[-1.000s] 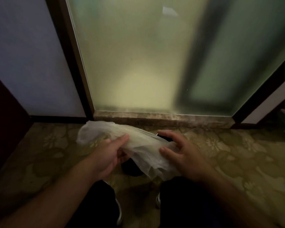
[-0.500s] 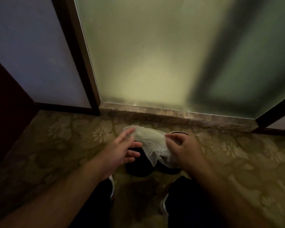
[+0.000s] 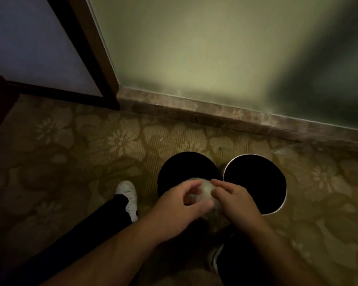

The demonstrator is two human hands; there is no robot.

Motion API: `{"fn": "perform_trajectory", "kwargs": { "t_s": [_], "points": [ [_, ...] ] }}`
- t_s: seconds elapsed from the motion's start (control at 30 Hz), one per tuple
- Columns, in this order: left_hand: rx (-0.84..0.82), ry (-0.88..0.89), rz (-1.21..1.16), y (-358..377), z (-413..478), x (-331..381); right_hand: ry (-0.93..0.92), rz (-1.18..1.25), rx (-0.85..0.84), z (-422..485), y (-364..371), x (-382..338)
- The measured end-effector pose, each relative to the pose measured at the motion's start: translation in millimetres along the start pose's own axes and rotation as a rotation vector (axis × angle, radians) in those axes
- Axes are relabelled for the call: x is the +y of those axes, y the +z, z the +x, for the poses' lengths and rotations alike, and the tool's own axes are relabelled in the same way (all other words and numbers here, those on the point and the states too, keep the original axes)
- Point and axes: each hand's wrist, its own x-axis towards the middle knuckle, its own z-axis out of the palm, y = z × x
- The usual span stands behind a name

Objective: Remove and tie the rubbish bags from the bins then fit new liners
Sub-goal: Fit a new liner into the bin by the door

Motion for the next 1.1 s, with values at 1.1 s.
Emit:
{"fn": "perform_trajectory", "kwargs": {
  "t_s": [1.1],
  "points": [
    [0.367,0.131,0.369,-29.1,64.9,-5.2,-0.278,-0.405,-0.046,43.0,6.5,23.9]
  ]
}}
